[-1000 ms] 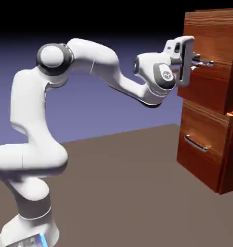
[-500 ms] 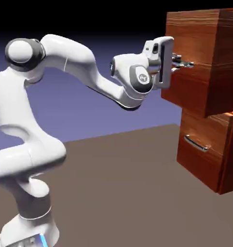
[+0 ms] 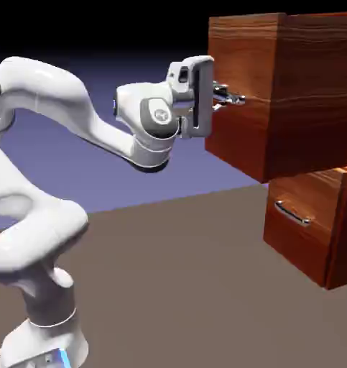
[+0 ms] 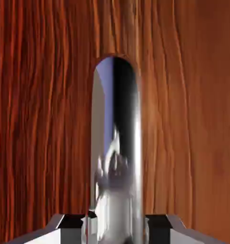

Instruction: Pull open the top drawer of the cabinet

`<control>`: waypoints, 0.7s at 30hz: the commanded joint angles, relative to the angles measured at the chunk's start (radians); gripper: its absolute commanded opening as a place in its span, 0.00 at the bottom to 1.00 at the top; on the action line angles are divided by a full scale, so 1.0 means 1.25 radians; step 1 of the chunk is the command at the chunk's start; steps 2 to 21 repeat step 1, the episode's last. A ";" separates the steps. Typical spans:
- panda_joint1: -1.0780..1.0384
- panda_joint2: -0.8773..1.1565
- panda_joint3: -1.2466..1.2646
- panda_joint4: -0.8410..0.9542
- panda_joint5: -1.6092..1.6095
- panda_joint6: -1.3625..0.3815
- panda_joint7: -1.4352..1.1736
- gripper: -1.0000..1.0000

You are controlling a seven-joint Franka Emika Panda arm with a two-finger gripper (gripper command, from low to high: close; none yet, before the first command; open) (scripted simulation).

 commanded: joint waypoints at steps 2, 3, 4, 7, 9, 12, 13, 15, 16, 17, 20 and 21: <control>0.029 -0.021 -0.028 -0.020 -0.016 -0.009 0.007 1.00; 0.029 -0.021 -0.028 -0.020 -0.016 -0.009 0.007 1.00; 0.029 -0.021 -0.028 -0.020 -0.016 -0.009 0.007 1.00; 0.029 -0.021 -0.028 -0.020 -0.016 -0.009 0.007 1.00; 0.029 -0.021 -0.028 -0.020 -0.016 -0.009 0.007 1.00; 0.029 -0.021 -0.028 -0.020 -0.016 -0.009 0.007 1.00; 0.029 -0.021 -0.028 -0.020 -0.016 -0.009 0.007 1.00; 0.029 -0.021 -0.028 -0.020 -0.016 -0.009 0.007 1.00; 0.029 -0.021 -0.028 -0.020 -0.016 -0.009 0.007 1.00; 0.029 -0.021 -0.028 -0.020 -0.016 -0.009 0.007 1.00; 0.029 -0.021 -0.028 -0.020 -0.016 -0.009 0.007 1.00; 0.029 -0.021 -0.028 -0.020 -0.016 -0.009 0.007 1.00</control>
